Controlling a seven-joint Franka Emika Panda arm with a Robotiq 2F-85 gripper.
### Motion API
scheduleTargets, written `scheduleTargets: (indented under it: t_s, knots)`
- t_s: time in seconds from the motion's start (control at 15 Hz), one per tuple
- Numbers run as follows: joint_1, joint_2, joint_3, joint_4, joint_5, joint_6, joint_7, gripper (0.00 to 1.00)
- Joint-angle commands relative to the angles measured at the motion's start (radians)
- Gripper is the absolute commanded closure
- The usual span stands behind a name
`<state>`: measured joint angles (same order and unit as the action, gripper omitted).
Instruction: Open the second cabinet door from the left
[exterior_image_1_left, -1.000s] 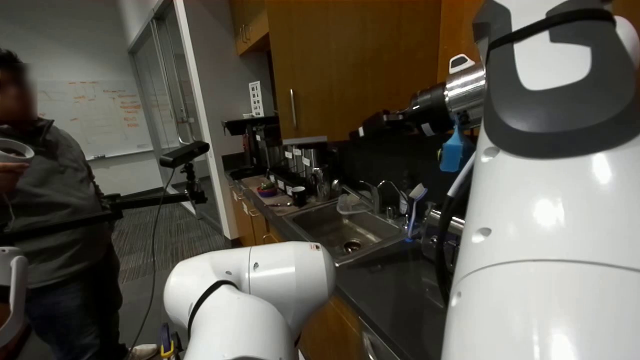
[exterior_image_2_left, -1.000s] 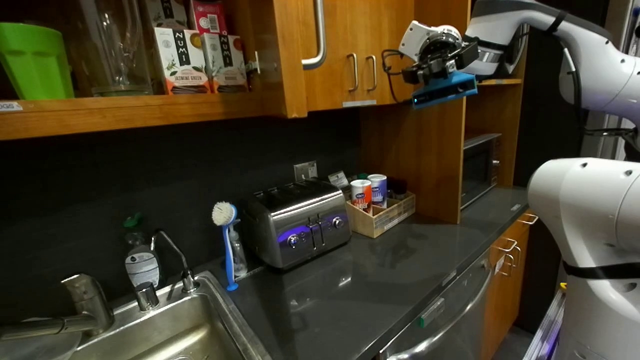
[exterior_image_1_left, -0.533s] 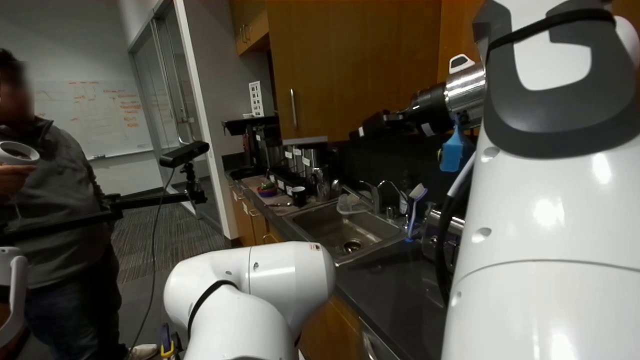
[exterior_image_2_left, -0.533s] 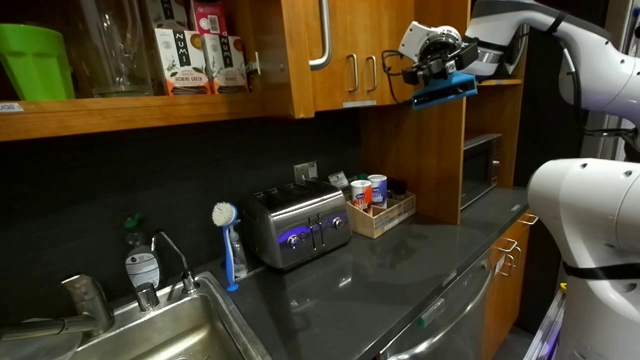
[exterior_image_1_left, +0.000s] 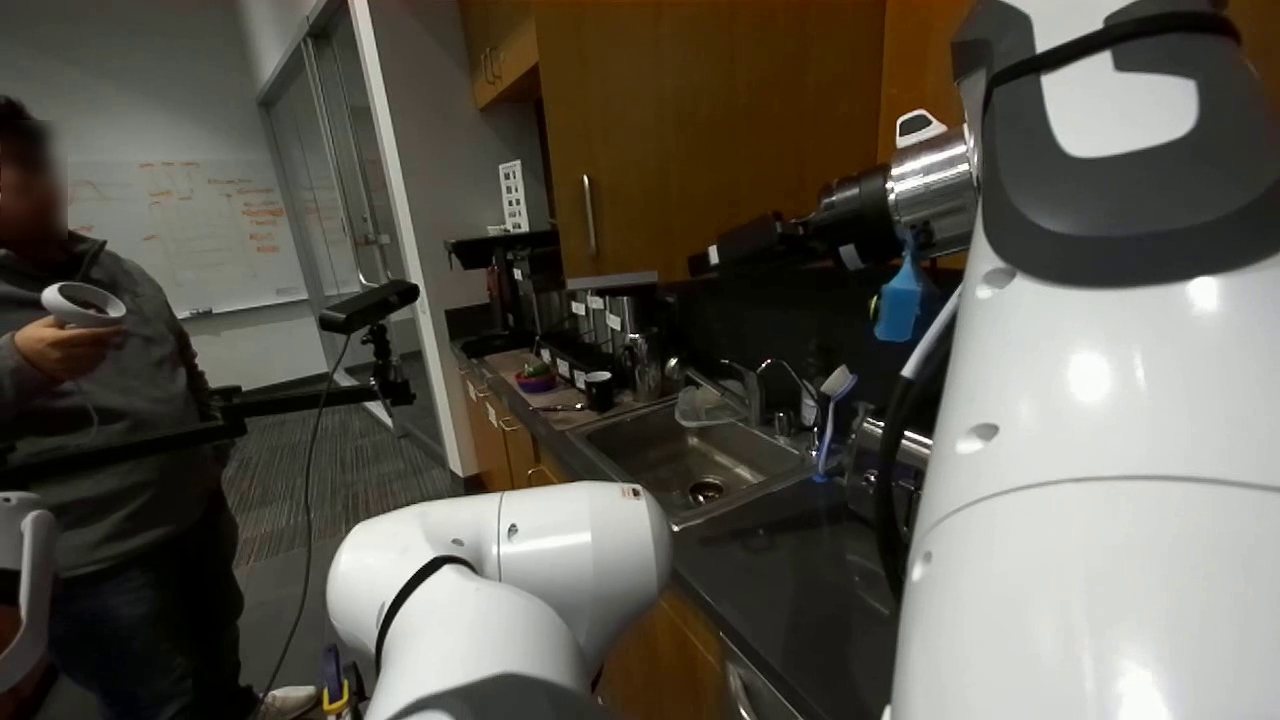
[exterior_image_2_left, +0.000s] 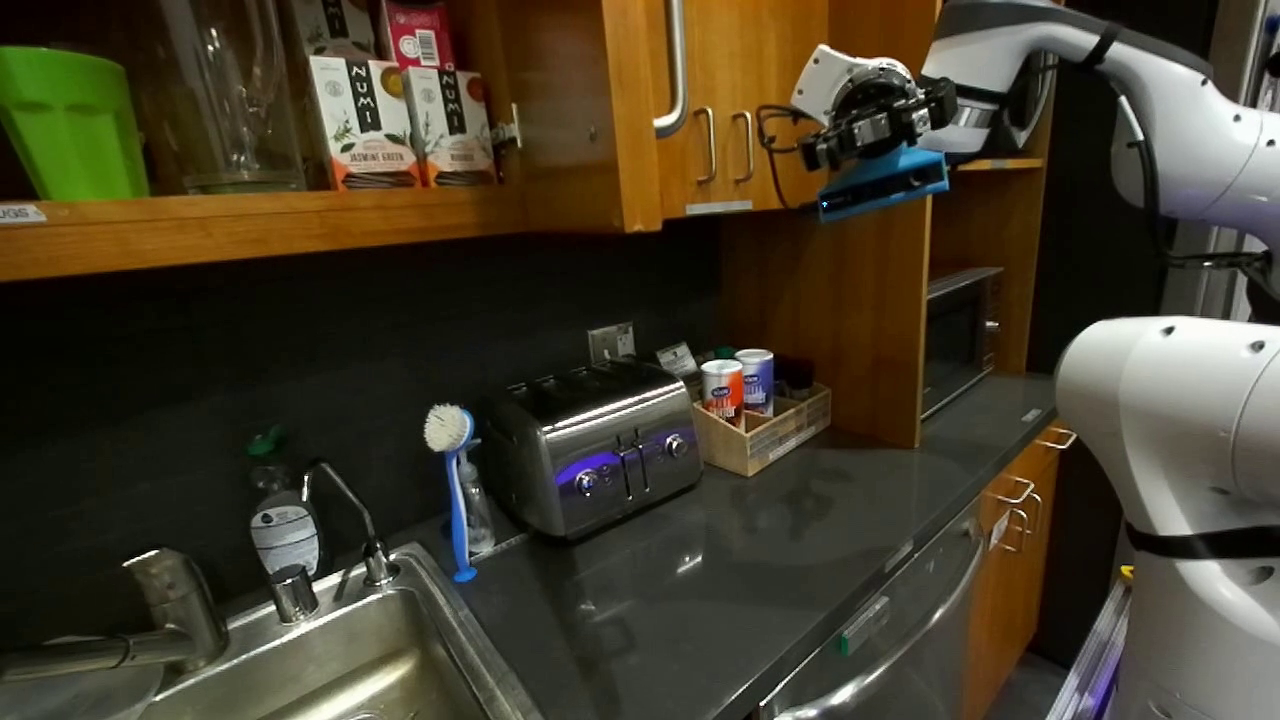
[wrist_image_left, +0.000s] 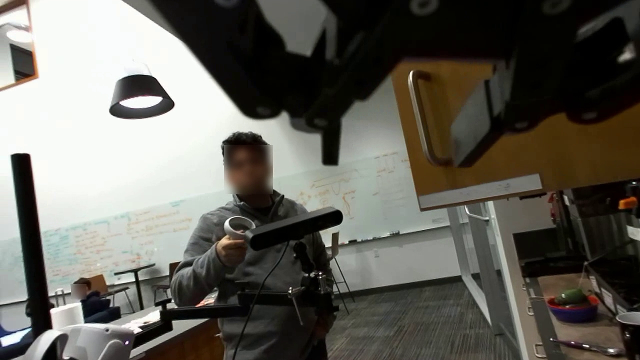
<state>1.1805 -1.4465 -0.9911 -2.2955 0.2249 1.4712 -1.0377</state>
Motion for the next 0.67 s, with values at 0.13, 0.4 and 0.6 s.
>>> scheduleTargets:
  t_s: [0.13,0.4,0.6]
  knots:
    - [0.012,0.086,-0.016,-0.004,0.058,-0.01,-0.072,0.0]
    - [0.004,0.11,-0.027,-0.012,0.089,-0.011,-0.107,0.0]
    - [-0.007,0.12,-0.032,-0.019,0.107,-0.011,-0.13,0.0]
